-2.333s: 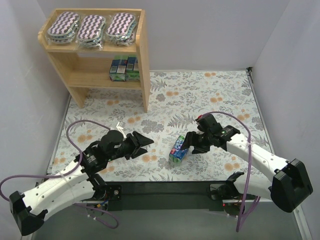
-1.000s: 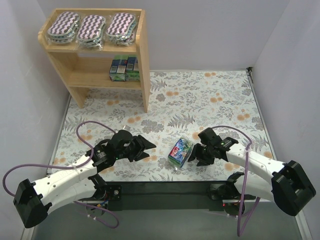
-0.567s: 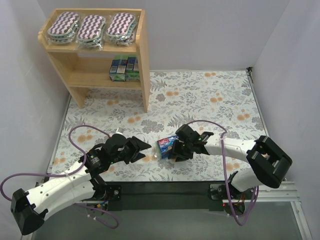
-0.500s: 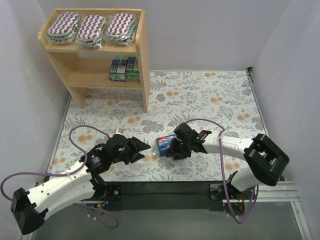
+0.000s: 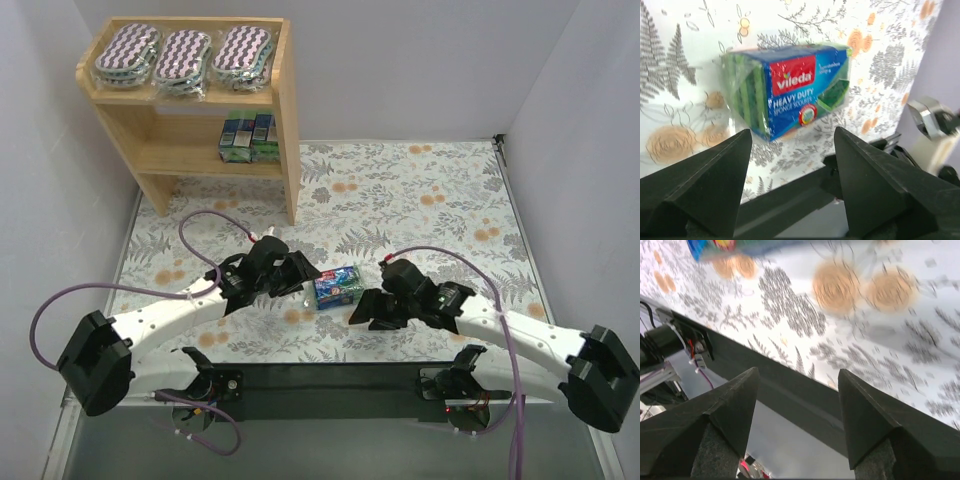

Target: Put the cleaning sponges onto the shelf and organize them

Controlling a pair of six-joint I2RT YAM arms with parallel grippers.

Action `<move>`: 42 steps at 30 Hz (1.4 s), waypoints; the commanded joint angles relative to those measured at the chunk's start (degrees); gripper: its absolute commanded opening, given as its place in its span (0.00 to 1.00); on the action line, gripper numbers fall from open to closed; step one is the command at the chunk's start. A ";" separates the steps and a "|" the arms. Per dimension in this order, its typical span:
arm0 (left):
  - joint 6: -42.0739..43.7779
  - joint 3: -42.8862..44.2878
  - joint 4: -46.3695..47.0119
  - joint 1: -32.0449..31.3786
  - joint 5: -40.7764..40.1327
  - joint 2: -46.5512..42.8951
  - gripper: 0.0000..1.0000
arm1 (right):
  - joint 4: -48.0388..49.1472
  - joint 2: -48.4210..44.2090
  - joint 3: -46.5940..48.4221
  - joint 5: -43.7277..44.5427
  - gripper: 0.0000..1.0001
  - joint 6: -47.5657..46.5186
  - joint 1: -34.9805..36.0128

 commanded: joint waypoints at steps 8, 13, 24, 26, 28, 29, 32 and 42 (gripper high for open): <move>16.52 3.03 7.91 3.30 10.29 12.21 0.57 | -14.99 -19.44 -2.14 1.03 0.60 0.08 0.44; 16.88 1.36 13.29 3.39 15.24 16.70 0.49 | -15.17 -20.77 -3.99 0.33 0.60 0.78 0.44; 14.69 -7.68 21.19 3.30 17.52 20.22 0.17 | -15.08 -21.12 -3.90 0.33 0.60 0.34 0.44; 13.55 -8.74 22.34 3.30 17.70 19.17 0.09 | -15.34 -21.56 -3.64 0.33 0.60 0.17 0.44; 12.84 -9.27 22.00 3.30 17.26 17.76 0.00 | -15.52 -21.91 -3.29 0.50 0.60 0.08 0.44; 12.23 -9.10 19.99 3.30 15.78 16.45 0.00 | -15.70 -22.26 -3.29 0.50 0.60 0.08 0.35; 9.69 -7.61 11.84 3.39 11.66 9.25 0.00 | -16.22 -22.97 -2.24 0.76 0.60 0.16 0.35; -7.96 5.13 -30.71 4.71 -7.85 -20.72 0.00 | -17.63 -21.13 3.92 1.82 0.60 -1.06 -0.53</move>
